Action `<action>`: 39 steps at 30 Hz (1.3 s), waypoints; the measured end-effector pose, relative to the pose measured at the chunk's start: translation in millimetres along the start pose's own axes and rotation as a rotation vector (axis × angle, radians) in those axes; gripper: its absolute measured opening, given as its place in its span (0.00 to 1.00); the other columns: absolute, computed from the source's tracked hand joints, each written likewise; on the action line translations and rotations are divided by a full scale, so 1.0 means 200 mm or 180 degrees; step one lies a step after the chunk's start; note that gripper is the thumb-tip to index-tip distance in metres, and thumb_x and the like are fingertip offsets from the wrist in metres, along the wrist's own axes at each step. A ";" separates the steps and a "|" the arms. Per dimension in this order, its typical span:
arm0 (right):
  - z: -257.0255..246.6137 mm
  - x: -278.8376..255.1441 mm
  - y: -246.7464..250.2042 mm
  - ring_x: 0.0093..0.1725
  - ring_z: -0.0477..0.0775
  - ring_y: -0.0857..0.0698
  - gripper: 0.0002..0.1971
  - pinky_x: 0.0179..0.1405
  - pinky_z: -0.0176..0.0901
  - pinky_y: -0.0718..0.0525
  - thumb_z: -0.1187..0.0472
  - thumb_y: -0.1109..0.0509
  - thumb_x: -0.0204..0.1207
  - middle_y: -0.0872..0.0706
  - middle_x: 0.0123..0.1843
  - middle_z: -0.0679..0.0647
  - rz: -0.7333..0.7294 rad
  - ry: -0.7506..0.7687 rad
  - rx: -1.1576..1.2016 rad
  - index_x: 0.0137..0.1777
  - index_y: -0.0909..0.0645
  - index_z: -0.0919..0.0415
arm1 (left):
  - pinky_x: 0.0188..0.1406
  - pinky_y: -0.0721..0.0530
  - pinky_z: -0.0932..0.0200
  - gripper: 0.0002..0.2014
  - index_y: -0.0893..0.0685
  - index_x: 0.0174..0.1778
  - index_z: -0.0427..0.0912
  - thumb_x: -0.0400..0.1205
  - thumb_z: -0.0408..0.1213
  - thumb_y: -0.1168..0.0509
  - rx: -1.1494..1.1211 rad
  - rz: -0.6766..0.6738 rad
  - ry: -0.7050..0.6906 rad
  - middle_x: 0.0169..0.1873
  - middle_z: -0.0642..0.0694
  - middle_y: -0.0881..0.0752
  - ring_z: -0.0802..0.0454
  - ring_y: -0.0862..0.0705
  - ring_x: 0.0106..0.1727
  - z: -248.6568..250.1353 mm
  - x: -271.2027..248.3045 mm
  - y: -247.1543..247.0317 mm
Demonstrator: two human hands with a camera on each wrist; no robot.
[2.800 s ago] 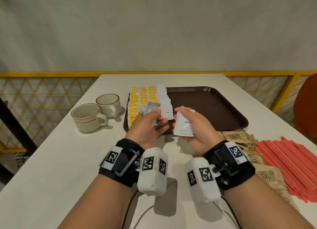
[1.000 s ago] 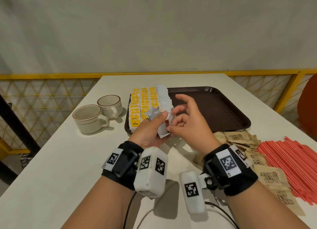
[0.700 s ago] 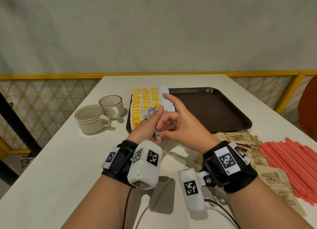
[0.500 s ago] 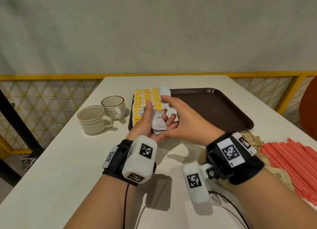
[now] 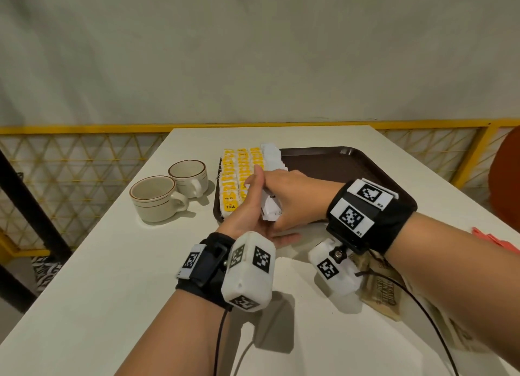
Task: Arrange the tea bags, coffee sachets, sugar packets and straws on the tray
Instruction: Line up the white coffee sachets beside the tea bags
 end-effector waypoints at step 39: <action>0.18 -0.11 0.08 0.46 0.58 0.16 0.08 0.56 0.57 0.18 0.56 0.22 0.71 0.12 0.45 0.54 0.0313 -0.0264 0.1701 0.48 0.12 0.57 | 0.22 0.17 0.65 0.51 0.19 0.50 0.35 0.36 0.63 0.17 0.0356 -0.0808 -0.0150 0.31 0.43 0.14 0.55 0.17 0.27 0.03 0.02 -0.02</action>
Point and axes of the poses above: each hand's wrist, its own x-axis towards the middle knuckle, its own y-axis out of the back of the hand, z = x × y, the point moved 9 cm from there along x, towards the middle knuckle
